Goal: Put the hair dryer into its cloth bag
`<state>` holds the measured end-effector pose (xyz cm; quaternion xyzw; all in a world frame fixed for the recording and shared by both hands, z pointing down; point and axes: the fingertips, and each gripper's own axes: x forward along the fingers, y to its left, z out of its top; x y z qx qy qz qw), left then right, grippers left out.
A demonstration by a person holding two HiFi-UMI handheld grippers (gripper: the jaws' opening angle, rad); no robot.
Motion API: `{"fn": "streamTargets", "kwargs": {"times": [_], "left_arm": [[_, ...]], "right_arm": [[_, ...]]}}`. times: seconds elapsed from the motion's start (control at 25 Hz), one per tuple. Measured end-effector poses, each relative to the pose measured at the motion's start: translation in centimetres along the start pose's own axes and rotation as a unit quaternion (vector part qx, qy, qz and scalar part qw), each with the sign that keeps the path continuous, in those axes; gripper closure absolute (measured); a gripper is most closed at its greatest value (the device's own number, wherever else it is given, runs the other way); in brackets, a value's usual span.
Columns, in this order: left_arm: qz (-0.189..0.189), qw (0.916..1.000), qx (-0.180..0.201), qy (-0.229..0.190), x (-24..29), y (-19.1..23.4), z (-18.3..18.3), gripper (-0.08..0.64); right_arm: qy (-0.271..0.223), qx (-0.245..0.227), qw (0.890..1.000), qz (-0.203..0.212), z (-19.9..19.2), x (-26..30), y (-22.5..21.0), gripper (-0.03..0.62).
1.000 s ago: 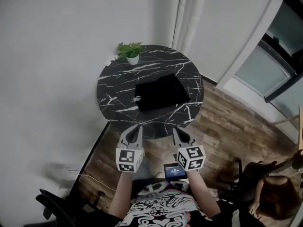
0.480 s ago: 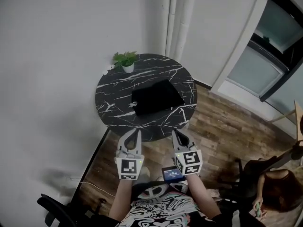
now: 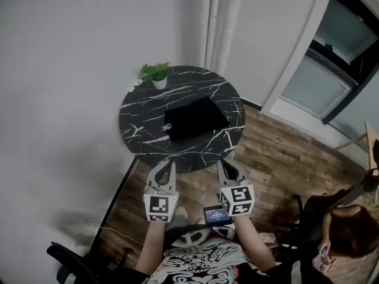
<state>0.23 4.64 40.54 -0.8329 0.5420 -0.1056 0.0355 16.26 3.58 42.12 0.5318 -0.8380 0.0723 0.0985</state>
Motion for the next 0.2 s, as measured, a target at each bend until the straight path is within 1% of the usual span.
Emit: {"fn": "streamTargets", "kwargs": {"times": [0.2], "left_arm": [[0.009,0.9999,-0.001,-0.010,0.55,0.95,0.30,0.546]], "right_arm": [[-0.007,-0.018,1.000,-0.009,0.95,0.90,-0.33,0.574]]}}
